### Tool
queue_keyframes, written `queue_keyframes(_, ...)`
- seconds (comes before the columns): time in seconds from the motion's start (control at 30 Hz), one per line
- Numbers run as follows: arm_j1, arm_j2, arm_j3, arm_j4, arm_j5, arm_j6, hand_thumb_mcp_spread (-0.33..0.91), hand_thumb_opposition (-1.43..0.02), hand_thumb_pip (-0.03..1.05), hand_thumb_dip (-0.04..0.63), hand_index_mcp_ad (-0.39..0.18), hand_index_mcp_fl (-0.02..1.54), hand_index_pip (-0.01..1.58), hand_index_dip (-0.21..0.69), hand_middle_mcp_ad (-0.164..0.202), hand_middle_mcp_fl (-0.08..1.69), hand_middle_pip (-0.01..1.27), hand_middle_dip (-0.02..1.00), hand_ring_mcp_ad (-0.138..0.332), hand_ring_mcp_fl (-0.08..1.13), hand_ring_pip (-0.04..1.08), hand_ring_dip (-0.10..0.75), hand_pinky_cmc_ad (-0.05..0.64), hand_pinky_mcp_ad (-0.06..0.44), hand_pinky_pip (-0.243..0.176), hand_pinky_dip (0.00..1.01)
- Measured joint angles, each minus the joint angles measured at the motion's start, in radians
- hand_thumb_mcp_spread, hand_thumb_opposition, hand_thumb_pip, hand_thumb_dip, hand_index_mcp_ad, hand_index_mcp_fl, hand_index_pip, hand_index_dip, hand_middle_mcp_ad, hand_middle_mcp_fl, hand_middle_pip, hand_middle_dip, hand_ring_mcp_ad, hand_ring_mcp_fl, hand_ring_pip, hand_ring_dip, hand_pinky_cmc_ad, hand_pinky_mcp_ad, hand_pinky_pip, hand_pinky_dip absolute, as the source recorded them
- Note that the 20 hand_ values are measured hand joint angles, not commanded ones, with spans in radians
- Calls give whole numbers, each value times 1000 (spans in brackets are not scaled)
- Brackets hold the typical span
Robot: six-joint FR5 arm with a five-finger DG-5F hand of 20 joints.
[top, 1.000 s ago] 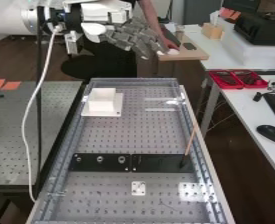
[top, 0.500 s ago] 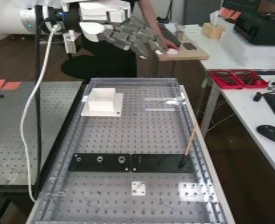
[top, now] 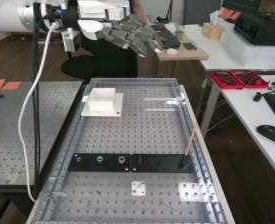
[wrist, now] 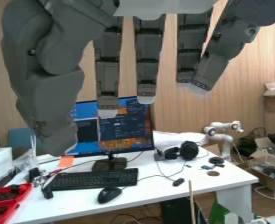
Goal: Grab the drill bit and place it in the clear container
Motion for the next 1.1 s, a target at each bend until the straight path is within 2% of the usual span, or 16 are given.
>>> queue_keyframes(0.4,9,-1,-8,35,-8,-6,433,-792,436,264,-166,475,511,225,51,360,124,567,192,176,105,480,431,199,-45,845)
queue_keyframes(1.1,11,-7,8,33,-28,-19,438,-792,431,264,-162,489,492,232,51,360,124,565,192,176,108,480,431,195,-45,845)
